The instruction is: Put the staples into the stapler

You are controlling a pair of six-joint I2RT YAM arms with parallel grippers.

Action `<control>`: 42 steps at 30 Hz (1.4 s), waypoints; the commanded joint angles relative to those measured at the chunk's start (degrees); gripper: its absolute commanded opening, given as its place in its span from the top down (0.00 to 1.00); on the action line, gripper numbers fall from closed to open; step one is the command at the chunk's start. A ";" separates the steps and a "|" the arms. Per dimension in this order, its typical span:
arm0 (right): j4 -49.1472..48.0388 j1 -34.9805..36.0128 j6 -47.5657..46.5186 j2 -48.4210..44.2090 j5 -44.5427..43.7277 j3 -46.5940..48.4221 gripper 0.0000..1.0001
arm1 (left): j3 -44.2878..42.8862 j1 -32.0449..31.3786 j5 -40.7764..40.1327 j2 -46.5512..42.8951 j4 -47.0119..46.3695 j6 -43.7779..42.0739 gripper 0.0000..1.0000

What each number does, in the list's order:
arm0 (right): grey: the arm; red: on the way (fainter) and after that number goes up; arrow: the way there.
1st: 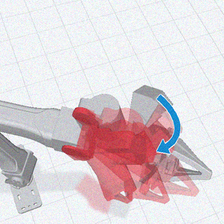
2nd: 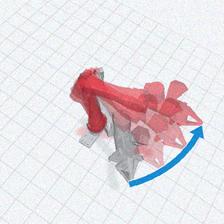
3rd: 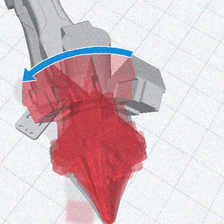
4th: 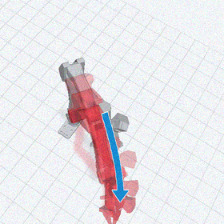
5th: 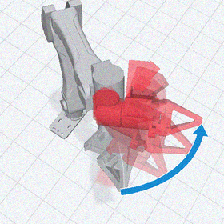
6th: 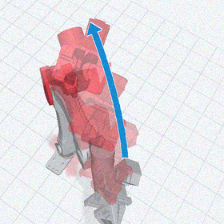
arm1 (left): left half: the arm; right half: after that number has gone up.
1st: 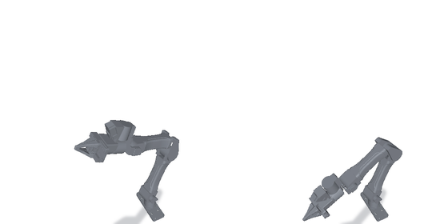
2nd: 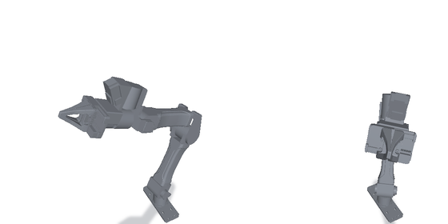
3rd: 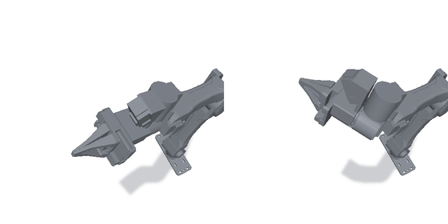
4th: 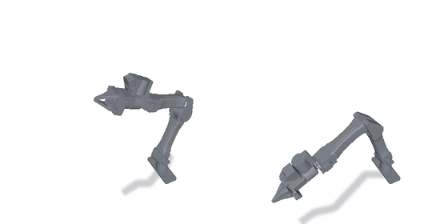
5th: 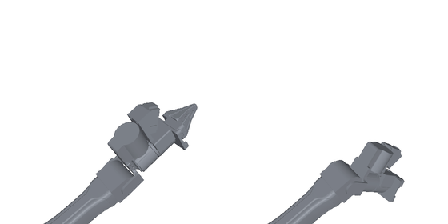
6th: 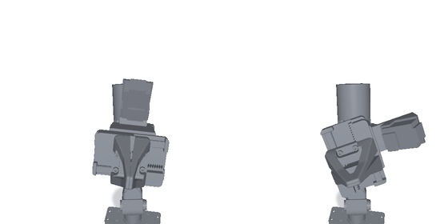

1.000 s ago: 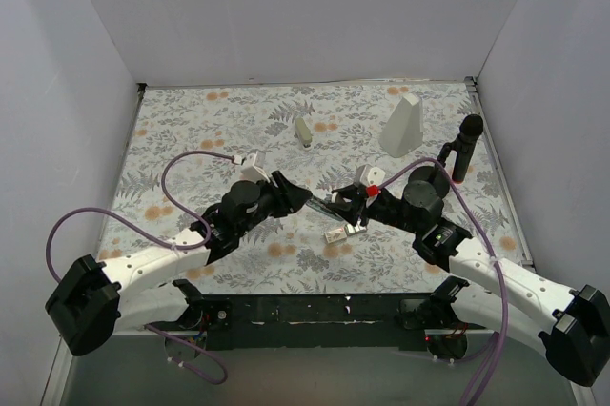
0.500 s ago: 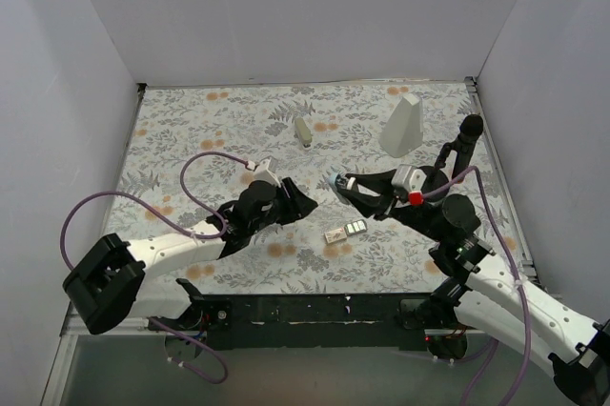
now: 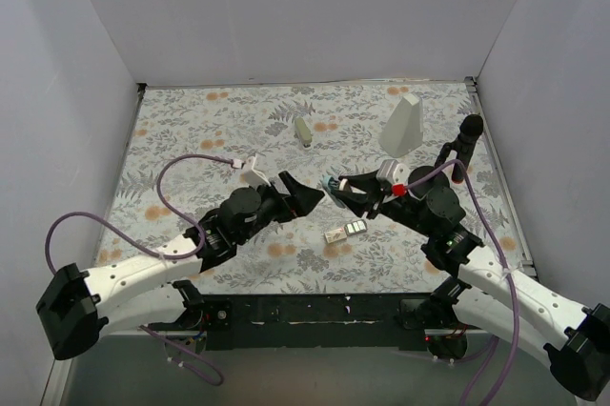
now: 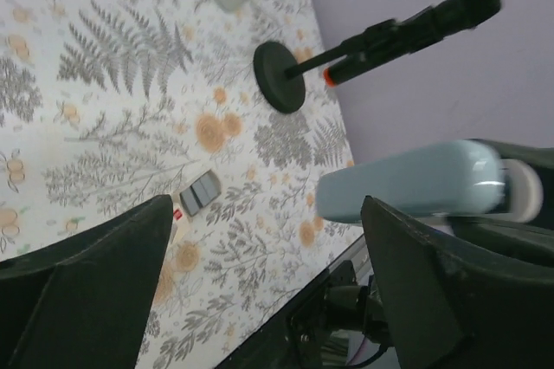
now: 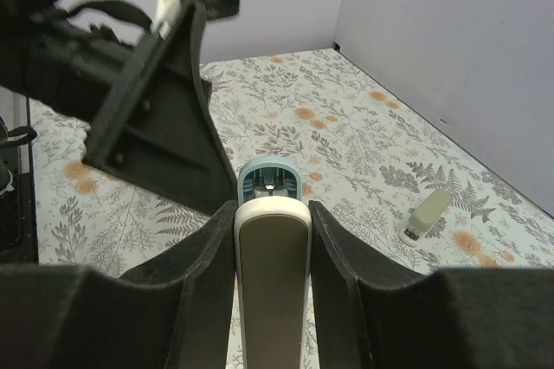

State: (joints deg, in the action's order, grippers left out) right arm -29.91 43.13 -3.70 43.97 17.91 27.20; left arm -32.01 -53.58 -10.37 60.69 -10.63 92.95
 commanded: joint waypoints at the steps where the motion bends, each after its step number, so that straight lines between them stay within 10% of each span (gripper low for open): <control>1: -2.69 -0.24 -0.52 0.68 0.80 0.93 0.99 | -2.88 0.67 -6.50 -6.71 2.56 -4.69 0.02; 8: 0.02 -0.24 -0.95 3.41 8.88 3.90 0.99 | 1.77 0.76 6.49 -14.36 -7.65 -31.22 0.02; 18: 5.57 -0.24 -1.92 3.58 18.03 8.57 0.99 | -1.47 2.08 33.47 -20.96 2.81 -68.76 0.02; 32: 3.37 -0.16 -0.60 2.97 23.57 9.36 0.99 | -8.59 7.26 44.20 -8.92 3.43 -73.79 0.48; 42: 2.49 -0.33 -0.16 3.85 23.75 9.01 0.99 | -10.18 7.88 50.36 -7.07 4.39 -72.73 0.49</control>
State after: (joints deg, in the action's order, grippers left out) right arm -22.87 42.76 -4.64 48.23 40.62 33.47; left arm -39.94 -46.06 36.84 53.43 -6.85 20.47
